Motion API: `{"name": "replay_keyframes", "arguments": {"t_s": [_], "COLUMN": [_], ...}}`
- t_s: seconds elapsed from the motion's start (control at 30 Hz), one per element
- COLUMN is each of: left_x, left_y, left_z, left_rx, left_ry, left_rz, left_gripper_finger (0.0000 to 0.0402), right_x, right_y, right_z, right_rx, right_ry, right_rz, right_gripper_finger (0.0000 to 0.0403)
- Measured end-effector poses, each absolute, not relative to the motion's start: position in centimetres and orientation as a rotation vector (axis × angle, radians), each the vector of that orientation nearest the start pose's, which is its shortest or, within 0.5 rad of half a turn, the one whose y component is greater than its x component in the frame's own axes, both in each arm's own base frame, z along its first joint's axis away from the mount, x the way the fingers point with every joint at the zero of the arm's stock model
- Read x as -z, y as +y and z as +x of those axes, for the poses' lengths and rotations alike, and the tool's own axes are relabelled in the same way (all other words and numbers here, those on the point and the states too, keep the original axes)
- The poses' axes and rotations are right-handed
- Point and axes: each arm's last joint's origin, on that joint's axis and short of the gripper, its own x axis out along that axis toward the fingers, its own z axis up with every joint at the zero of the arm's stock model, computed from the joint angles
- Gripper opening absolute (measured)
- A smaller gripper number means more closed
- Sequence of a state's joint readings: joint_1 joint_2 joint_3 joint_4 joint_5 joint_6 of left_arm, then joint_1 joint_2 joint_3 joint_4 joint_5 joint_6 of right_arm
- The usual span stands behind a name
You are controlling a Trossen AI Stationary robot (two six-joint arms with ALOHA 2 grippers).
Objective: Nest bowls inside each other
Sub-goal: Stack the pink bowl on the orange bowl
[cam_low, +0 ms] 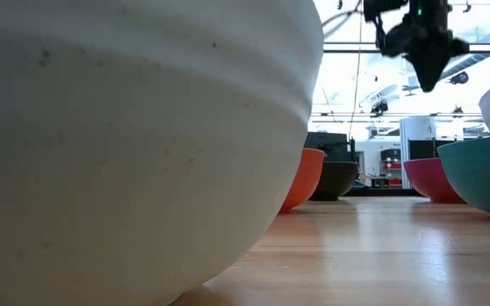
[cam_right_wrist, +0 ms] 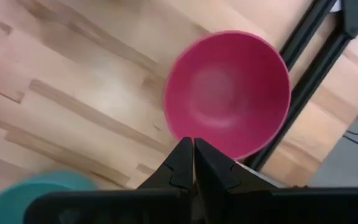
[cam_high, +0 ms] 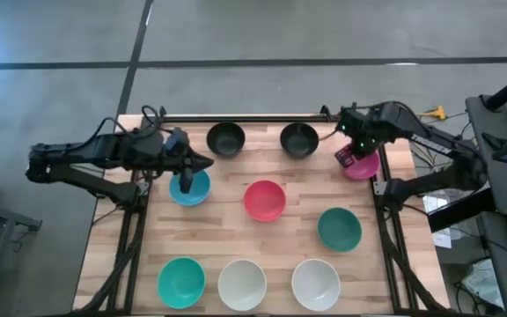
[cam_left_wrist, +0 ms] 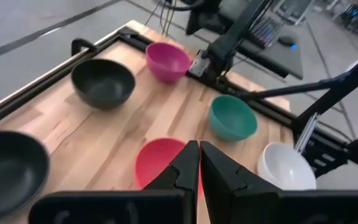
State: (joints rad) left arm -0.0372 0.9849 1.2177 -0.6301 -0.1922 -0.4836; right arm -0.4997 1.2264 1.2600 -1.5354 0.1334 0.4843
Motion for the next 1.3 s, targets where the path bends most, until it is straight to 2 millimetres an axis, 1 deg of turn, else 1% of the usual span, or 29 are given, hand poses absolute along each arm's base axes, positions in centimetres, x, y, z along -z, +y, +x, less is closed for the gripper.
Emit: {"name": "replay_keyframes", "arguments": {"t_s": [0.1, 0.2, 0.27, 0.37, 0.47, 0.53, 0.63, 0.77, 0.93, 1.3], "left_x": [-40.3, -40.6, -40.8, -41.0, -41.0, -40.9, -40.7, -40.3, -39.8, -38.7], "left_y": [-0.2, -0.2, -0.4, -0.5, -0.5, -0.5, -0.5, -0.6, -0.6, -0.8], "left_z": [19.6, 20.2, 20.6, 20.9, 21.2, 21.3, 21.6, 22.1, 22.8, 24.3], "left_rx": [-0.236, -0.217, -0.181, -0.141, -0.138, -0.139, -0.143, -0.150, -0.140, -0.128], "left_ry": [0.308, 0.271, 0.247, 0.219, 0.219, 0.223, 0.233, 0.249, 0.282, 0.341], "left_rz": [-0.439, -0.454, -0.476, -0.552, -0.583, -0.583, -0.584, -0.599, -0.600, -0.599], "left_gripper_finger": [0.0000, 0.0000, 0.0000, 0.0000, 0.0000, 0.0000, 0.0000, 0.0000, 0.0000, 0.0000], "right_x": [-31.2, -30.1, -29.4, -28.4, -27.6, -27.2, -26.7, -25.7, -24.3, -21.6], "right_y": [-10.3, -10.7, -10.7, -10.6, -10.6, -10.7, -10.8, -10.8, -10.6, -10.2], "right_z": [15.1, 14.8, 14.8, 14.9, 14.9, 15.0, 15.1, 15.3, 15.4, 14.9], "right_rx": [0.876, 0.857, 0.832, 0.798, 0.798, 0.798, 0.797, 0.771, 0.698, 0.721], "right_ry": [1.356, 1.380, 1.402, 1.424, 1.429, 1.420, 1.404, 1.392, 1.382, 1.425], "right_rz": [0.669, 0.677, 0.682, 0.675, 0.673, 0.670, 0.668, 0.677, 0.735, 0.773], "right_gripper_finger": [0.0009, 0.0023, 0.0043, 0.0084, 0.0124, 0.0143, 0.0159, 0.0164, 0.0156, 0.0148]}}
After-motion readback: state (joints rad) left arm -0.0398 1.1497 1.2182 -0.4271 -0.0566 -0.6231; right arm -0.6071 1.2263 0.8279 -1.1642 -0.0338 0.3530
